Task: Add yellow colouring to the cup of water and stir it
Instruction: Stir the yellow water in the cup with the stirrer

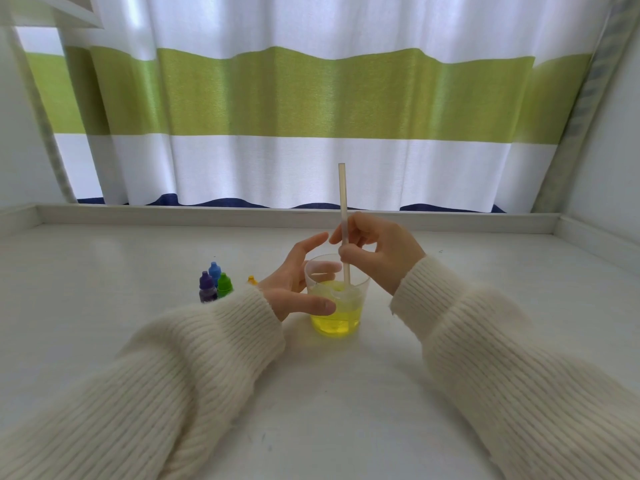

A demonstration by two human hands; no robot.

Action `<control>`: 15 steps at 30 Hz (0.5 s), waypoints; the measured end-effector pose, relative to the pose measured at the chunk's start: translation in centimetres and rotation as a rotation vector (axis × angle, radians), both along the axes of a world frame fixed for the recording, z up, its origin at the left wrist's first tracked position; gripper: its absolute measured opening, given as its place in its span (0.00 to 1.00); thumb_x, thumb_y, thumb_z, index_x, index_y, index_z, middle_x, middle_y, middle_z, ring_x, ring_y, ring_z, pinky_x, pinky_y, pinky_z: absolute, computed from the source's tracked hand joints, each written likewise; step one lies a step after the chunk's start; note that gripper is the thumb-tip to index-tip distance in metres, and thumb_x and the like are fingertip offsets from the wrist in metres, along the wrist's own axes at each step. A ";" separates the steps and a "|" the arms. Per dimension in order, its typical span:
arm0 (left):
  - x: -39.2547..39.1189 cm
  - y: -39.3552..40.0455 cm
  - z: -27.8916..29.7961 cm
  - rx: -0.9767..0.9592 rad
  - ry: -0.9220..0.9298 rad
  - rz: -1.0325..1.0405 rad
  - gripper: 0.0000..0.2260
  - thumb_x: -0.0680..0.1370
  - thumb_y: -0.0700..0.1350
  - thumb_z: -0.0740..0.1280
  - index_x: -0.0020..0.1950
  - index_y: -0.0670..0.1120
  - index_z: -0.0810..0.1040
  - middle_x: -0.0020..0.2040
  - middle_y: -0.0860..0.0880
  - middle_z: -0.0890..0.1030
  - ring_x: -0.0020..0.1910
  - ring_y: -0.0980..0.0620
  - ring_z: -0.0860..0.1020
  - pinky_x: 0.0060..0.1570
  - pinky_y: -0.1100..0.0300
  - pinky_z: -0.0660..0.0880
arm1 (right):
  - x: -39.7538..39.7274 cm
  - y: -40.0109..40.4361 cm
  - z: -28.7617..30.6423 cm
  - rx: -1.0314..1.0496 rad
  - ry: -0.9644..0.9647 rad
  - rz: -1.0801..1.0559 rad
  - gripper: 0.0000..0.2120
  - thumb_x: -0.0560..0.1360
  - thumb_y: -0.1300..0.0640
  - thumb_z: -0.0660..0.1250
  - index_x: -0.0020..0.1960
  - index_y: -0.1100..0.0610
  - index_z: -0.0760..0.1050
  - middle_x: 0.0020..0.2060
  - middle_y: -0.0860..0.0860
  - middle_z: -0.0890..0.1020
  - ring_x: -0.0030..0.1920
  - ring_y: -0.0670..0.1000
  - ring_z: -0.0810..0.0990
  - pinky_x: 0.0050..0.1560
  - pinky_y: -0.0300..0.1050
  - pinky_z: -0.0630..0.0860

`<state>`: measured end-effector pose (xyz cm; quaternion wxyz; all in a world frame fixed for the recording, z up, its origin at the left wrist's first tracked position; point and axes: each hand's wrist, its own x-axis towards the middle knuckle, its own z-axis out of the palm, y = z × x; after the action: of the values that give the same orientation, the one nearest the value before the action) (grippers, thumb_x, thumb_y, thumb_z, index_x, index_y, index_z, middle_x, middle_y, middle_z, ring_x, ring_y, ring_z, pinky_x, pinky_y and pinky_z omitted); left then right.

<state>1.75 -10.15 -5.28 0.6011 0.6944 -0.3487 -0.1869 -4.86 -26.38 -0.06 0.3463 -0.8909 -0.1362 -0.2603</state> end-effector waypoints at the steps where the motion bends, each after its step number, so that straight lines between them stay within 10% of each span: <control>1: 0.0 0.0 0.0 0.001 -0.002 0.000 0.40 0.59 0.36 0.74 0.57 0.70 0.61 0.56 0.56 0.76 0.56 0.60 0.75 0.54 0.58 0.73 | 0.0 0.1 0.0 0.011 0.006 0.011 0.05 0.68 0.56 0.65 0.40 0.47 0.76 0.35 0.46 0.79 0.38 0.42 0.77 0.46 0.39 0.76; 15: -0.2 -0.3 0.3 0.000 -0.027 -0.014 0.39 0.59 0.37 0.75 0.50 0.78 0.64 0.57 0.55 0.75 0.55 0.62 0.74 0.51 0.61 0.72 | 0.3 0.2 -0.1 0.027 0.007 0.054 0.06 0.71 0.55 0.67 0.43 0.43 0.74 0.36 0.41 0.80 0.40 0.38 0.77 0.47 0.32 0.72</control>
<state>1.57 -10.41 -5.01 0.5949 0.6945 -0.3616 -0.1817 -4.57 -26.21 -0.18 0.3658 -0.8830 -0.1553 -0.2496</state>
